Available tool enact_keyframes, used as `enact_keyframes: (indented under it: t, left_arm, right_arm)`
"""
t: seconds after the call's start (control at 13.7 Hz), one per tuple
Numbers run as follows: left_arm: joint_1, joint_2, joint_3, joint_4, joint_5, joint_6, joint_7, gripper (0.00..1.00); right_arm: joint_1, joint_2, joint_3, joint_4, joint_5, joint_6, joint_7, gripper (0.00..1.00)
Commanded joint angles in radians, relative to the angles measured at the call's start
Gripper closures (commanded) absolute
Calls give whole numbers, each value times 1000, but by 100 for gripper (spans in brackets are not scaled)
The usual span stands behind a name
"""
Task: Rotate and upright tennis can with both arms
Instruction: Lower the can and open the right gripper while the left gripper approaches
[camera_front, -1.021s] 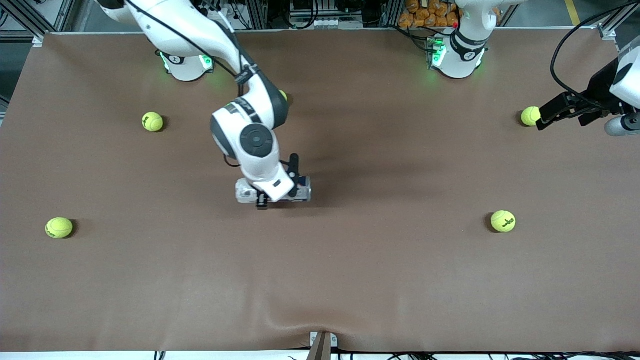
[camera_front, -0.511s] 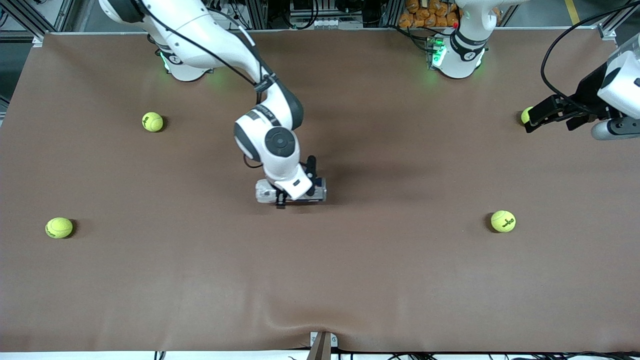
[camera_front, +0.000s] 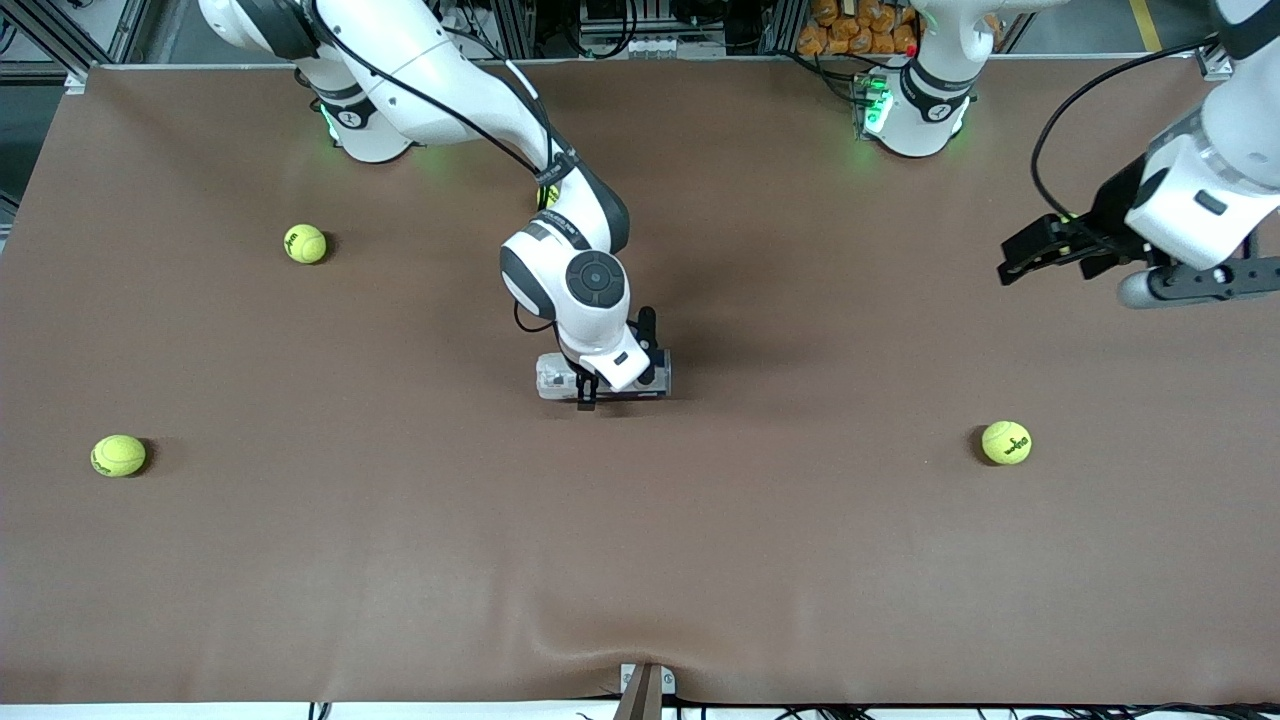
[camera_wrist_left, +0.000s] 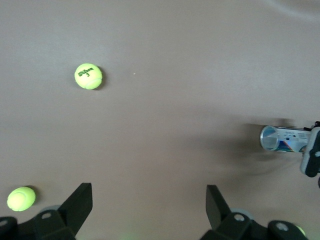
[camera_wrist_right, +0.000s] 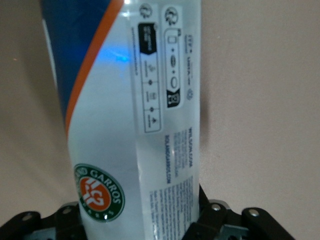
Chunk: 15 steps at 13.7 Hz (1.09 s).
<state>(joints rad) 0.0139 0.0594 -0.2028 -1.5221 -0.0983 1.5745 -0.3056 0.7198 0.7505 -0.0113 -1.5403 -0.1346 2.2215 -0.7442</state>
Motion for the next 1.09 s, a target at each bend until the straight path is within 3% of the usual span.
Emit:
enact_keyframes:
  t: [0.0, 0.15, 0.29, 1.02]
  left_arm:
    - [-31, 59, 2, 71, -15, -1, -44, 0]
    - [-40, 72, 2, 73, -15, 21, -66, 0]
    - [-66, 79, 2, 73, -14, 36, -85, 0]
    - [-166, 178, 3, 95, -3, 137, -190, 0]
  right_arm:
    - [1, 33, -1, 29, -17, 32, 9, 25]
    - [3, 36, -1, 29, -17, 33, 9, 25]
    - [1, 40, -1, 29, -17, 33, 12, 0]
    - [6, -14, -1, 19, -17, 9, 5, 0]
